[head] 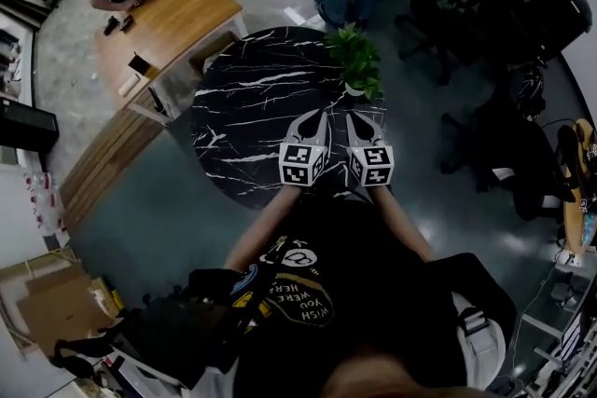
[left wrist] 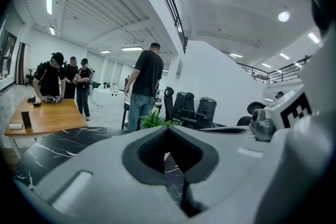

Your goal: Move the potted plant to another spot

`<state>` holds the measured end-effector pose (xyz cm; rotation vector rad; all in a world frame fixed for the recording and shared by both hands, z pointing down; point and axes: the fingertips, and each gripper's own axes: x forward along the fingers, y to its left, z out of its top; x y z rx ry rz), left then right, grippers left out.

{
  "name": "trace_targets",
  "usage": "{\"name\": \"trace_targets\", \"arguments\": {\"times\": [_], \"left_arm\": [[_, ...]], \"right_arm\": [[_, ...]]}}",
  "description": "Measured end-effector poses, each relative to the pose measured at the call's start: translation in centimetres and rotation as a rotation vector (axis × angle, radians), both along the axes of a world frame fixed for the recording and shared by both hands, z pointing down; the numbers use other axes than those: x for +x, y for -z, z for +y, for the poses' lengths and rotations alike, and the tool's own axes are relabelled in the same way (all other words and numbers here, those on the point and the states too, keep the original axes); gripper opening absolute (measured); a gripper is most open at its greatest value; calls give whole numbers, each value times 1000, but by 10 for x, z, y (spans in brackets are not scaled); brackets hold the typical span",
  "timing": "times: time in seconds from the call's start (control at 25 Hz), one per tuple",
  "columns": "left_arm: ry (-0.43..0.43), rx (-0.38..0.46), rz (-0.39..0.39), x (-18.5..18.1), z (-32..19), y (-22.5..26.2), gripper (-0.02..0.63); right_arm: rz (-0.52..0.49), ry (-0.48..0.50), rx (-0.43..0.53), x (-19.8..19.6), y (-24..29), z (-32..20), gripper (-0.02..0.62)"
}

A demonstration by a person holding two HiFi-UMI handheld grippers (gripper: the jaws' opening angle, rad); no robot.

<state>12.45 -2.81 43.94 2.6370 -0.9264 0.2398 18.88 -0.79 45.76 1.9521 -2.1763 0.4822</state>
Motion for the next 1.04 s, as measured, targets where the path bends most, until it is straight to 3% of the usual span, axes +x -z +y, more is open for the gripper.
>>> {"name": "trace_targets", "arguments": {"times": [1.04], "left_arm": [[-25, -1, 6, 13, 17, 1, 5]], "right_arm": [[-6, 26, -29, -1, -2, 22, 2]]}}
